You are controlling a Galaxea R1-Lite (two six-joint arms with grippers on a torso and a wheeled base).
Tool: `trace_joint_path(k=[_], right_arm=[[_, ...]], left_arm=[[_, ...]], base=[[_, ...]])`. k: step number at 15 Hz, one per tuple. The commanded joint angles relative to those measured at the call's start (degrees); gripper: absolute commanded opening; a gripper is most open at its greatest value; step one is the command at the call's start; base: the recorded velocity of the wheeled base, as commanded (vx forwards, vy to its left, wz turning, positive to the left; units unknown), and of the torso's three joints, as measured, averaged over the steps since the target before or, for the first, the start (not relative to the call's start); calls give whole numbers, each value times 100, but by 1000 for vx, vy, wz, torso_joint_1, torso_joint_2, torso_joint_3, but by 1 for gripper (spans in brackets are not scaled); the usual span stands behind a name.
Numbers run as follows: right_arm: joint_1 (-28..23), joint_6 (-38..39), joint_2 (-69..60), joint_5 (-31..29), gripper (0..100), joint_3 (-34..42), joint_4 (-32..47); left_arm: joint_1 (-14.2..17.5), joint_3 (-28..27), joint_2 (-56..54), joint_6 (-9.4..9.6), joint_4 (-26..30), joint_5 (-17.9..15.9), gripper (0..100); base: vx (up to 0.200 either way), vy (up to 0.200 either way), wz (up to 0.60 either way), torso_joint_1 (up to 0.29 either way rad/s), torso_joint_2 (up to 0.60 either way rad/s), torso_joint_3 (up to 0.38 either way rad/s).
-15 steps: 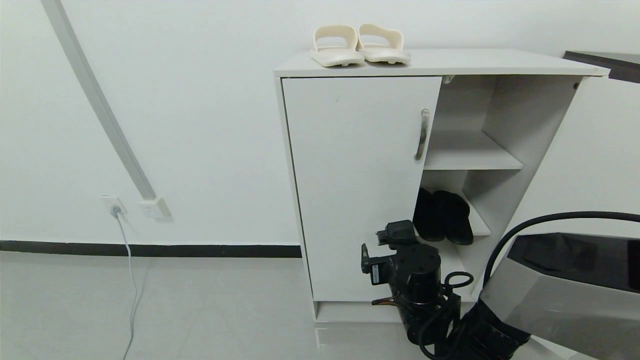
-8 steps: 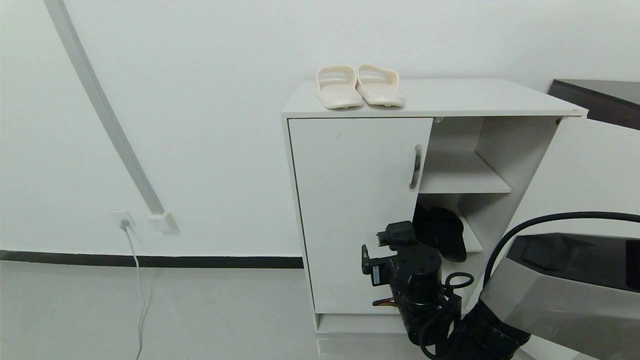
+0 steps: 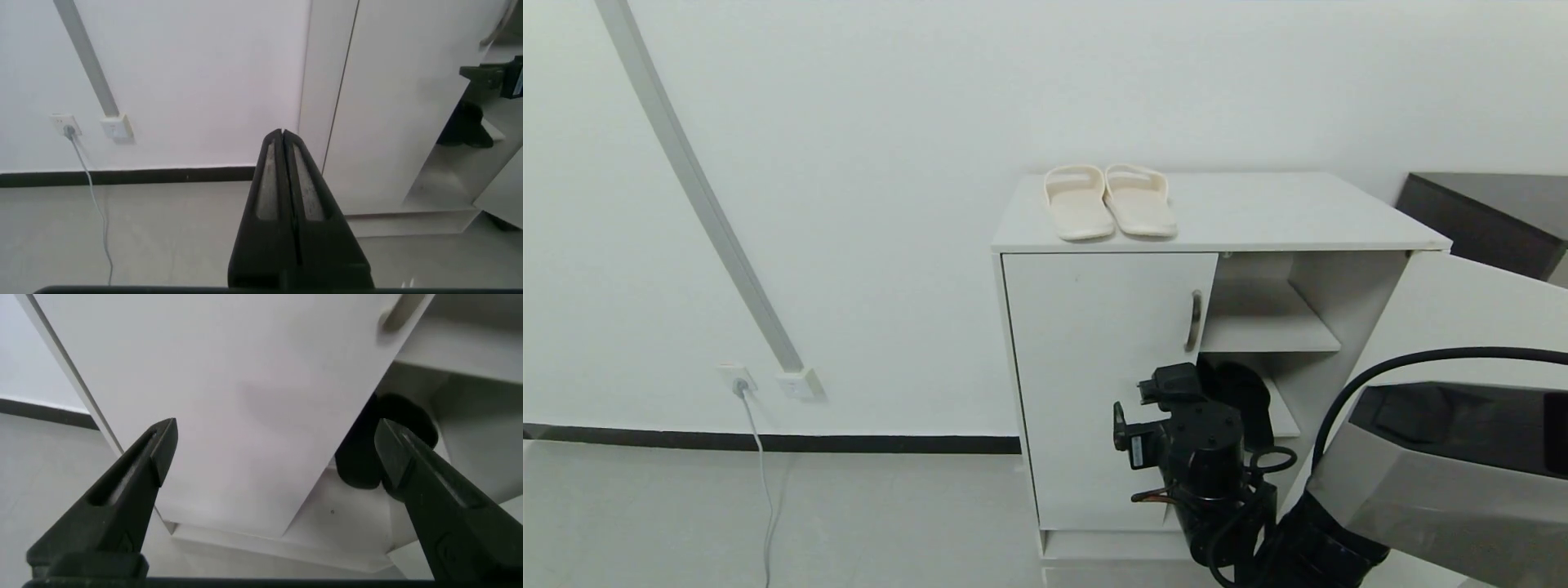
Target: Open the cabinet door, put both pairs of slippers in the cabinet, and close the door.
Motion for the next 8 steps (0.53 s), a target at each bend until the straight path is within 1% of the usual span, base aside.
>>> trace_joint_path(k=[1, 8], right_arm=[[11, 1, 44, 1, 100, 2, -4], [47, 1, 105, 1, 100, 20, -4]], left_arm=[[0, 0, 7, -3, 1, -4, 0], [0, 0, 7, -3, 1, 5, 0]], base=[[0, 0, 0, 178, -481, -320], [0, 0, 0, 202, -516, -317]])
